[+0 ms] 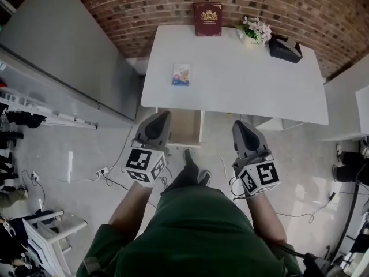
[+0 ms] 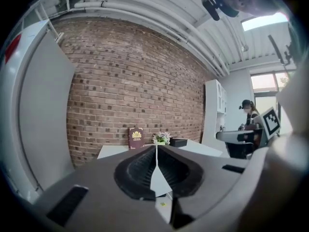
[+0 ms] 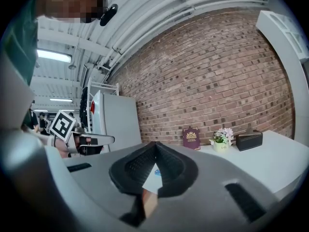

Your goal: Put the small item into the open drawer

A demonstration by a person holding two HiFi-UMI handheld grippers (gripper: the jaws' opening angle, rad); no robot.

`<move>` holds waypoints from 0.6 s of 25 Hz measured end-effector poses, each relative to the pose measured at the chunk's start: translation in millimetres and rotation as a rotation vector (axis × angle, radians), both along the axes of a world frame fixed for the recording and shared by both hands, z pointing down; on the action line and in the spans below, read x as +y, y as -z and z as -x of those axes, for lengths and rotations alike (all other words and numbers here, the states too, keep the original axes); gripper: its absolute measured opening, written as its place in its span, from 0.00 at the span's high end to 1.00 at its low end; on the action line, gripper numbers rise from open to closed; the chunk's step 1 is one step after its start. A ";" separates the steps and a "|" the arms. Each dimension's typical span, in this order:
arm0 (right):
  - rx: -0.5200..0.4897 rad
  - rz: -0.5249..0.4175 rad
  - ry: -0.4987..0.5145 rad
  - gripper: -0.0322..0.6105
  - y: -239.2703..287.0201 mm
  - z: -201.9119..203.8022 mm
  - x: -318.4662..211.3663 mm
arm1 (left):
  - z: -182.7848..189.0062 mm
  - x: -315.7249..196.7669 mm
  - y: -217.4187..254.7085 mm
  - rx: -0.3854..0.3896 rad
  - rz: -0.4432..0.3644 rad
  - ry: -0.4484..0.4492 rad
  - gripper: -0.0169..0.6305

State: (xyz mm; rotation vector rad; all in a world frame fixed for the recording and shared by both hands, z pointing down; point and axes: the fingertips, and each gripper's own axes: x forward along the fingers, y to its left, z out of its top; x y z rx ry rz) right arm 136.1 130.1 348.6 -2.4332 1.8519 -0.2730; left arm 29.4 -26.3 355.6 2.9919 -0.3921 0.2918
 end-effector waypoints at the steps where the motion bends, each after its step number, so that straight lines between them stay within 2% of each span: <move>1: -0.003 0.008 -0.006 0.95 -1.2 -5.5 -4.3 | -7.0 -7.3 -5.1 -0.007 0.011 -0.004 0.96; 8: 0.006 0.074 -0.028 0.95 -11.4 -33.7 -46.6 | -41.2 -75.7 -52.9 -0.054 0.159 -0.007 0.95; 9: 0.009 0.084 -0.031 0.95 -11.9 -37.8 -53.0 | -45.9 -86.8 -57.9 -0.061 0.174 -0.005 0.92; 11: 0.015 0.105 -0.035 0.95 -12.4 -44.2 -66.1 | -55.6 -107.7 -68.5 -0.084 0.186 -0.007 0.82; 15: 0.021 0.140 -0.045 0.95 -16.2 -51.4 -90.3 | -77.7 -141.4 -97.2 -0.148 0.202 -0.038 0.75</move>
